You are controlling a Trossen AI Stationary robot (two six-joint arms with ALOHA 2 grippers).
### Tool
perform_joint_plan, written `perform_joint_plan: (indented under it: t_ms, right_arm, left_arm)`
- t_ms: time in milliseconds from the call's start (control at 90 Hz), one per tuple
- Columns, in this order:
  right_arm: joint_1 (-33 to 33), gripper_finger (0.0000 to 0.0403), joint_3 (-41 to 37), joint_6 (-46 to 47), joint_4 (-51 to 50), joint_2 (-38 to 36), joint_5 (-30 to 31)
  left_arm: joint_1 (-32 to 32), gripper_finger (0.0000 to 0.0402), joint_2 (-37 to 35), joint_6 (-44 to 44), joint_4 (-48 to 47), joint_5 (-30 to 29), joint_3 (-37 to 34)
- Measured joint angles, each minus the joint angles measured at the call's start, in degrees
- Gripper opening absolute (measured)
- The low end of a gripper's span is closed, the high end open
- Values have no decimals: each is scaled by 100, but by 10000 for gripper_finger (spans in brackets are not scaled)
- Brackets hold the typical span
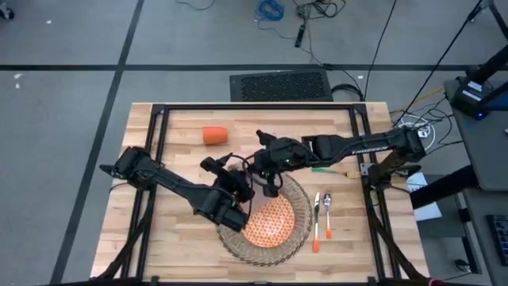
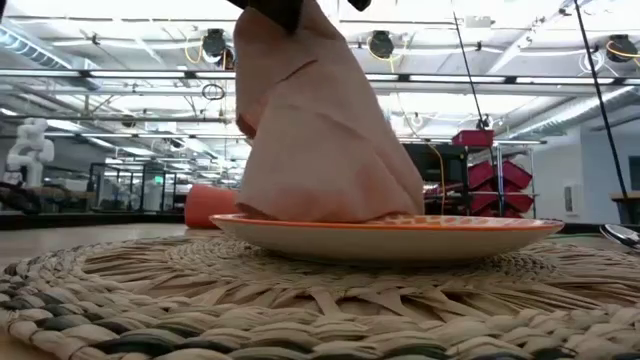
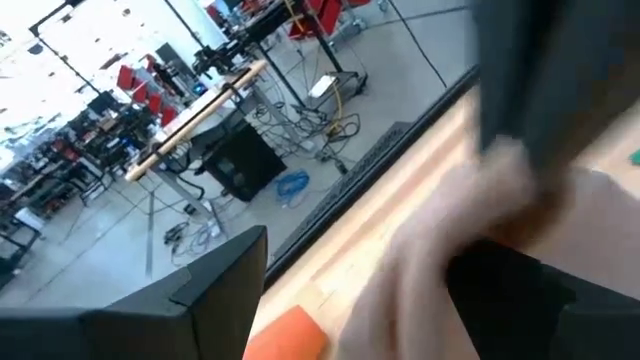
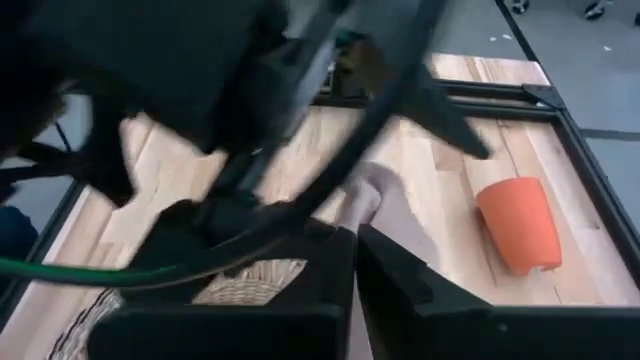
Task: Set table place
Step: Fold the white napkin
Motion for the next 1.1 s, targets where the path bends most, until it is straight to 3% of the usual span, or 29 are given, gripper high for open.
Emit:
perform_joint_plan:
  t_ms: [478,789,1100]
  right_arm:
    - [202,0,0,-149,-60,0,95]
    - [274,0,0,-207,-49,0,104]
    - [345,0,0,-303,-51,0,116]
  left_arm:
    - [-160,273,4,-127,144,90,-429]
    - [-440,273,4,59,161,537,-429]
    - [-535,273,-31,229,1164,691,-937]
